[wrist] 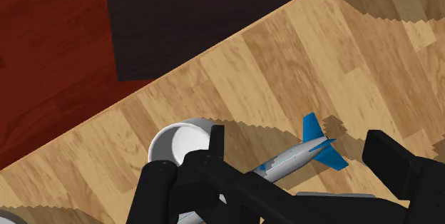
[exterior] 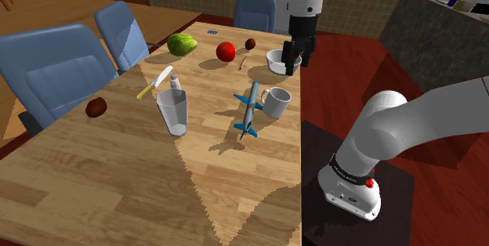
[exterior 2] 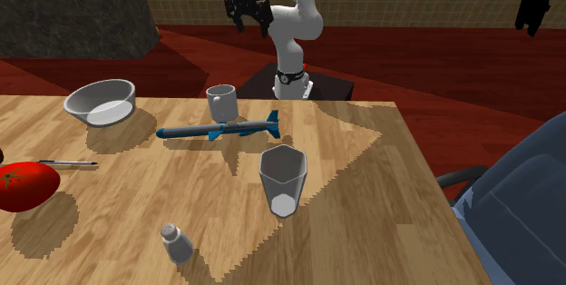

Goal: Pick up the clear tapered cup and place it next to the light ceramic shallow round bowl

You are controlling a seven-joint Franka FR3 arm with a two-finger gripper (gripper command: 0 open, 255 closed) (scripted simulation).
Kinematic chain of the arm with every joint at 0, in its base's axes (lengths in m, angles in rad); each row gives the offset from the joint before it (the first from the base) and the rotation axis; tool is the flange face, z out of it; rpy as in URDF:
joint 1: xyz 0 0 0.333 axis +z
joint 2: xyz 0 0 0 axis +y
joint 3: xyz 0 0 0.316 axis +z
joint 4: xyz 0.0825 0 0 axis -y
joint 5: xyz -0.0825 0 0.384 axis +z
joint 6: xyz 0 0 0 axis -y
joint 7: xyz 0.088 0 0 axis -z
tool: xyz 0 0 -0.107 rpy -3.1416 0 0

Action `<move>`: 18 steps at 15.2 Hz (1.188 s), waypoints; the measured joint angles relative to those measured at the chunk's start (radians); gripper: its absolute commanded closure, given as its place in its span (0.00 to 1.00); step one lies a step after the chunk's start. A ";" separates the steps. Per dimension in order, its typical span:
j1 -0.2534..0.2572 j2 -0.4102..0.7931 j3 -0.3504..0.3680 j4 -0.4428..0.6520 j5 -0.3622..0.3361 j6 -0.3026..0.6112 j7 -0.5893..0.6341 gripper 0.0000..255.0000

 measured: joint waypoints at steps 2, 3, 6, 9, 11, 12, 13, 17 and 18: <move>0.003 0.011 0.007 -0.001 0.007 0.013 0.008 0.00; 0.006 0.030 0.014 0.004 0.015 0.032 0.018 0.00; 0.021 0.113 0.047 0.025 0.049 0.108 0.059 0.00; 0.036 0.192 0.082 0.049 0.080 0.181 0.104 0.00; 0.042 0.262 0.099 0.078 0.093 0.235 0.126 0.00; 0.043 0.296 0.106 0.091 0.097 0.262 0.135 0.00; 0.047 0.332 0.116 0.112 0.103 0.284 0.149 0.00; 0.061 0.468 0.154 0.185 0.118 0.372 0.204 0.00; 0.064 0.495 0.162 0.200 0.120 0.391 0.217 0.00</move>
